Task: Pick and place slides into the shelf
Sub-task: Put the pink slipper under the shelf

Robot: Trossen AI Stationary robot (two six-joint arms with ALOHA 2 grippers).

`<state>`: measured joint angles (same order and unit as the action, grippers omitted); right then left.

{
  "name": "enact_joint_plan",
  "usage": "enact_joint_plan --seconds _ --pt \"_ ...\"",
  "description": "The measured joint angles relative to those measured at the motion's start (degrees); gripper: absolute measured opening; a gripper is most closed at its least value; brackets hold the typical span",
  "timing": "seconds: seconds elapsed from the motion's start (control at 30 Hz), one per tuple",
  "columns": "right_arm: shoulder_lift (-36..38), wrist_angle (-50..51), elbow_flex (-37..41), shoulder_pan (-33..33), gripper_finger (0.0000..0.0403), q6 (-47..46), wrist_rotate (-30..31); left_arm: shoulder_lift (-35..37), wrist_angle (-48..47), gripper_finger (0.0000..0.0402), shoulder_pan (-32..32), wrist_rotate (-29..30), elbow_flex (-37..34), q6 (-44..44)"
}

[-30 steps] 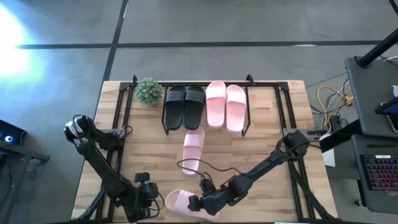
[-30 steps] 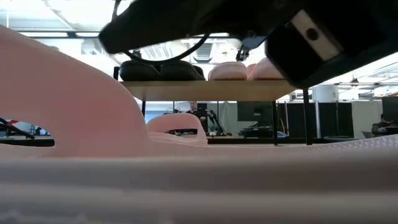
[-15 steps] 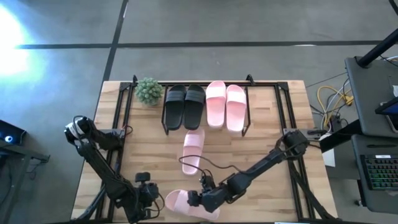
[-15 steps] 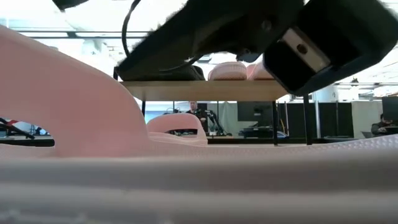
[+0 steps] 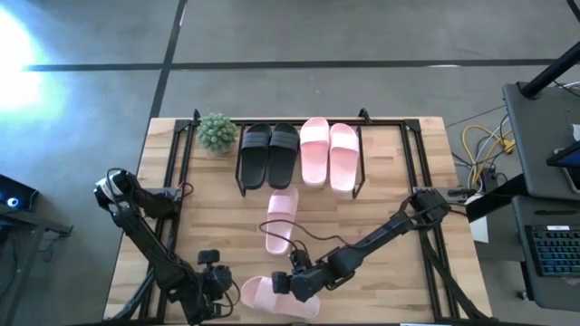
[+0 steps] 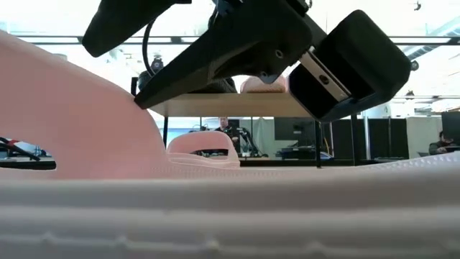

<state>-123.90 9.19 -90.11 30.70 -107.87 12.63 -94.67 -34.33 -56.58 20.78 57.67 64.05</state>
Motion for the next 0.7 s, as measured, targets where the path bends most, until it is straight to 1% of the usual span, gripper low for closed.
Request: enact_joint_plan --seconds 0.13,0.23,0.33,0.4,0.53,0.63,0.7 --pt "-0.09 -0.01 0.35 -0.09 0.0142 0.31 -0.59 0.02 -0.02 0.0107 0.90 1.58 0.00 0.02" --pt "-0.81 -2.02 0.35 -0.13 0.0137 0.32 -1.13 0.02 0.76 0.0107 1.94 1.75 -0.02 -0.11" --pt "-2.16 -4.98 0.28 -0.13 0.0139 0.33 -2.55 -0.12 3.69 0.0107 3.15 2.26 -0.29 -2.44" --pt "-3.32 -5.50 -0.37 -0.11 0.0142 0.11 -2.61 -0.13 6.73 0.0107 4.02 2.26 -0.97 -4.68" --pt "-4.33 -5.86 -1.62 -0.13 0.0145 -0.08 -2.71 -0.13 13.02 0.0107 5.75 2.24 -3.42 -5.96" --pt "-4.33 -5.74 -1.70 -0.21 0.0138 0.18 -2.33 -0.07 16.15 0.0107 6.65 1.97 -4.60 -6.16" --pt "-4.33 -5.14 -1.70 -0.35 0.0126 0.28 -2.04 -0.07 16.23 0.0107 6.89 1.92 -4.68 -6.23"
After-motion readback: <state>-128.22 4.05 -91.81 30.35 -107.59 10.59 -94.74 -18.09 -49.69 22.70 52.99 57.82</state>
